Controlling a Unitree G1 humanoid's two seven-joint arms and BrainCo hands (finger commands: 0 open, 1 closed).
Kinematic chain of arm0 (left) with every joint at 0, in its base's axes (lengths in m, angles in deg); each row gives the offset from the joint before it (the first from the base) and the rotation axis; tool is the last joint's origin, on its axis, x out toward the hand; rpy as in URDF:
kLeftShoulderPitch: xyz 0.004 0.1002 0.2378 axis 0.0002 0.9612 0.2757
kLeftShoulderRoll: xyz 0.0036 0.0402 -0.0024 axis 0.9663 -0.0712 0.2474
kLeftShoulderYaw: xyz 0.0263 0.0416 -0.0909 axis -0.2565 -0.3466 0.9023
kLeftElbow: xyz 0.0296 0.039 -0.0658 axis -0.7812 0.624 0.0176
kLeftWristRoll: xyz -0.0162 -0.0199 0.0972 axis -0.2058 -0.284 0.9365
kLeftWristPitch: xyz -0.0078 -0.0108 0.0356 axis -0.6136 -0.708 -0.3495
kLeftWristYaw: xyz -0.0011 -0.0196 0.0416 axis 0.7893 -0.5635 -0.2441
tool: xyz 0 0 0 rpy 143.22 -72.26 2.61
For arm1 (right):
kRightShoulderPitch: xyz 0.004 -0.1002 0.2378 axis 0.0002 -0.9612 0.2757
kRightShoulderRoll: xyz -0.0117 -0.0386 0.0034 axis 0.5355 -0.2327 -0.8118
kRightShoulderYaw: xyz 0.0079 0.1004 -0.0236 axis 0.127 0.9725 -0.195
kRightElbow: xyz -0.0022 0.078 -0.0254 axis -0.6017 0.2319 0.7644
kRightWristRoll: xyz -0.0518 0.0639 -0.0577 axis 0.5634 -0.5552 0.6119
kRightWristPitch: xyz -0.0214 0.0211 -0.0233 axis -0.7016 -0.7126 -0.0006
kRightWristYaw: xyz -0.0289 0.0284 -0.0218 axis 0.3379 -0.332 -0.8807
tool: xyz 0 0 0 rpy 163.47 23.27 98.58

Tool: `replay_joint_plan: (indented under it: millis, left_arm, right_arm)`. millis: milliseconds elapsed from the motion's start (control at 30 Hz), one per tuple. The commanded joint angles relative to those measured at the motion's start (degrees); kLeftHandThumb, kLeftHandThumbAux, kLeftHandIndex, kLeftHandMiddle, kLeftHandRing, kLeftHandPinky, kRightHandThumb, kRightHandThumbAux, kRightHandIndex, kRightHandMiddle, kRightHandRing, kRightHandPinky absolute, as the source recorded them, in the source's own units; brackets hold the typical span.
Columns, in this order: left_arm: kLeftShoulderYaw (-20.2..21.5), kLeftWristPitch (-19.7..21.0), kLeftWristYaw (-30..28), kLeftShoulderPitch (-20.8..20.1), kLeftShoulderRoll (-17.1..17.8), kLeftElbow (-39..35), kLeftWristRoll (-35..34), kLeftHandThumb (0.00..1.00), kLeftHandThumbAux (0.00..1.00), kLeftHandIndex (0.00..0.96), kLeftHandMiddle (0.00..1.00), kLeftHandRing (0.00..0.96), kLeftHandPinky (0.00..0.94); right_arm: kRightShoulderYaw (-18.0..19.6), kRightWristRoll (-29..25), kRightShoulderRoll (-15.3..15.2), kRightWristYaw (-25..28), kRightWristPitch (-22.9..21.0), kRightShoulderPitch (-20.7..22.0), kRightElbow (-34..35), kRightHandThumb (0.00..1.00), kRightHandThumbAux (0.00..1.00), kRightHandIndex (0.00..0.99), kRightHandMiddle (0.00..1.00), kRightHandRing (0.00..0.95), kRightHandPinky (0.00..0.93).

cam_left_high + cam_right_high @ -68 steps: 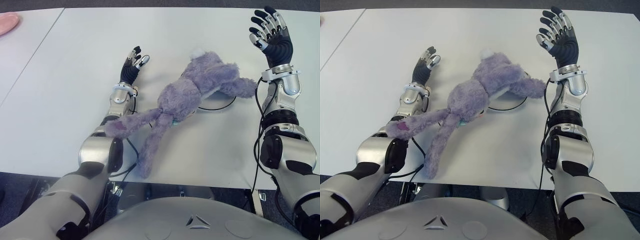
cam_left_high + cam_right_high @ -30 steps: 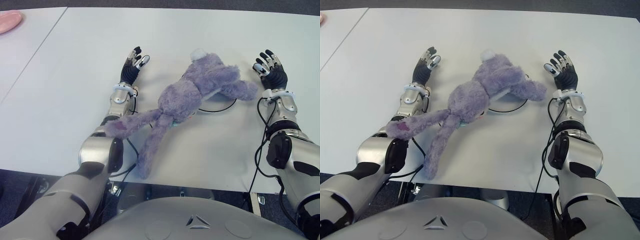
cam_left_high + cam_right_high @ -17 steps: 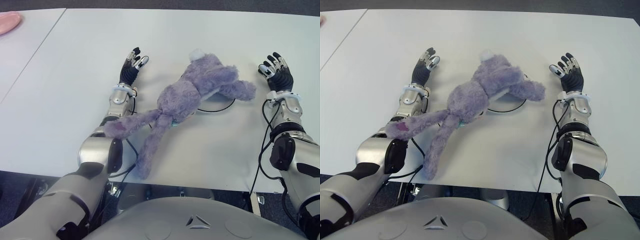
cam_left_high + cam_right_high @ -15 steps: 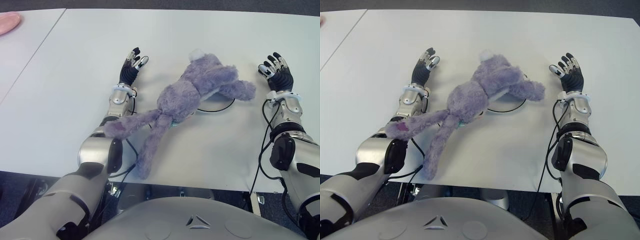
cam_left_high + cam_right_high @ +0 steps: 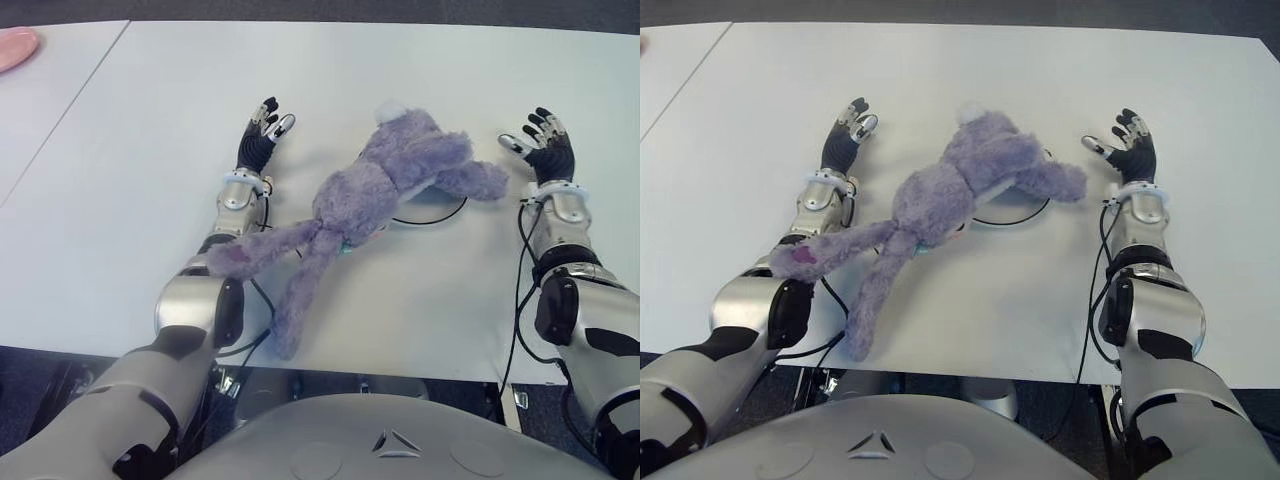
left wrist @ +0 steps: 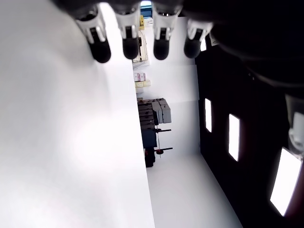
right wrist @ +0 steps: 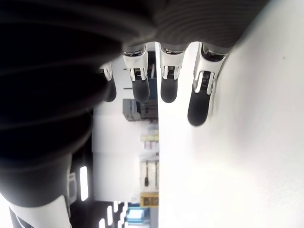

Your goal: Put the doll into the plate.

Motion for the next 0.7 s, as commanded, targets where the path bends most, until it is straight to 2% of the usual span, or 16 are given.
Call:
replay_joint_plan:
  millis: [33, 167, 200, 267, 333, 467, 700]
  left_arm:
    - [-0.3, 9.3, -0.7, 12.5, -2.0, 9.5, 0.8, 0.0, 0.458, 0.012, 0.07, 0.036, 0.0]
    - [-0.3, 9.6, -0.4, 12.4, -1.9, 9.5, 0.7, 0.0, 0.46, 0.011, 0.07, 0.036, 0.0]
    - [-0.3, 9.6, -0.4, 12.4, -1.9, 9.5, 0.7, 0.0, 0.461, 0.011, 0.07, 0.036, 0.0]
    - [0.0, 9.6, -0.3, 12.4, -2.0, 9.5, 0.5, 0.0, 0.462, 0.009, 0.068, 0.035, 0.0]
    - [0.2, 9.4, -0.4, 12.4, -2.0, 9.5, 0.3, 0.0, 0.463, 0.006, 0.066, 0.033, 0.0]
    - [0.4, 9.0, -0.5, 12.5, -2.0, 9.5, 0.2, 0.0, 0.464, 0.001, 0.062, 0.03, 0.0]
    - [0.5, 8.9, -0.3, 12.8, -1.7, 9.5, 0.4, 0.0, 0.468, 0.0, 0.061, 0.027, 0.0]
  right_arm:
    - [-9.4, 11.0, 7.4, -10.1, -1.6, -6.8, -3.7, 0.0, 0.844, 0.126, 0.129, 0.102, 0.128]
    - [-20.6, 23.2, 10.1, -23.8, -0.9, -7.8, -3.6, 0.0, 0.869, 0.133, 0.143, 0.118, 0.145]
    - [-21.6, 24.4, 10.3, -25.2, -0.9, -7.8, -3.7, 0.0, 0.87, 0.134, 0.145, 0.12, 0.147]
    - [-26.3, 29.3, 11.2, -29.6, -0.2, -7.6, -3.6, 0.0, 0.873, 0.13, 0.148, 0.128, 0.153]
    - [-30.7, 33.6, 11.2, -31.6, 0.4, -7.1, -3.6, 0.0, 0.873, 0.121, 0.145, 0.131, 0.154]
    - [-34.8, 37.4, 11.1, -32.7, -0.6, -7.4, -4.3, 0.0, 0.879, 0.1, 0.118, 0.111, 0.124]
    - [-35.8, 36.7, 13.1, -36.6, -2.0, -9.4, -5.1, 0.0, 0.889, 0.07, 0.074, 0.07, 0.089]
